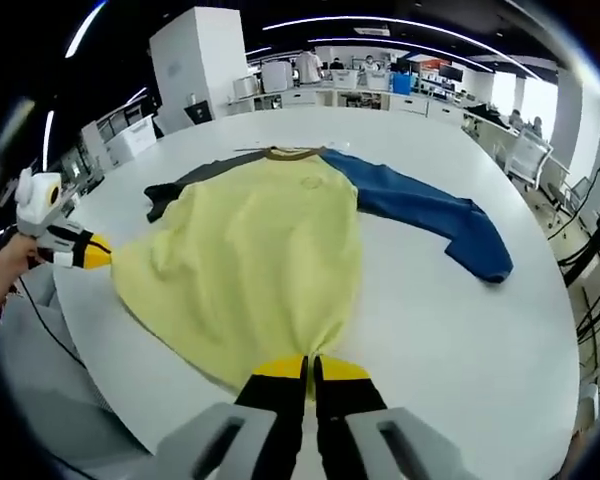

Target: Fold the garment on the visible template until the final outline fits inside the template.

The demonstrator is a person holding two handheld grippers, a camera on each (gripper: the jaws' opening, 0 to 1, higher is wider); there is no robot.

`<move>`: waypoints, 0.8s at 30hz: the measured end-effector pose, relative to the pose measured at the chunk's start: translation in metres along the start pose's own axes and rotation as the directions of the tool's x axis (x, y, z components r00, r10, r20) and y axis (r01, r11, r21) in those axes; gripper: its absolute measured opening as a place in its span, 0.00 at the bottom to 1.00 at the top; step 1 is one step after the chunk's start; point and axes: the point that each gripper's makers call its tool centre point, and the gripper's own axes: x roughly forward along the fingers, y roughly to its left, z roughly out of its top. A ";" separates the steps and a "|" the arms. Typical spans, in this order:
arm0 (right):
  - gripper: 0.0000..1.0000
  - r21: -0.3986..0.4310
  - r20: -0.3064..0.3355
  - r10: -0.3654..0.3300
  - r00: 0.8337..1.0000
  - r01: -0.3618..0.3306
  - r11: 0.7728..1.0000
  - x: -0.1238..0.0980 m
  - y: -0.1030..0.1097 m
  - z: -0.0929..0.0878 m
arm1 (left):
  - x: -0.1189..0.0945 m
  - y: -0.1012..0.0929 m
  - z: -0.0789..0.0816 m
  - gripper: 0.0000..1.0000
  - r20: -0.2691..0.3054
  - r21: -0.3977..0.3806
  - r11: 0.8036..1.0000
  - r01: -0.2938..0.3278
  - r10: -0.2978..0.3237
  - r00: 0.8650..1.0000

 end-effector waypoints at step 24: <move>0.00 0.014 -0.072 -0.003 0.997 0.004 1.000 0.010 0.006 -0.031 | 0.003 0.005 -0.044 0.00 -0.081 -0.059 0.998 -0.038 0.033 0.996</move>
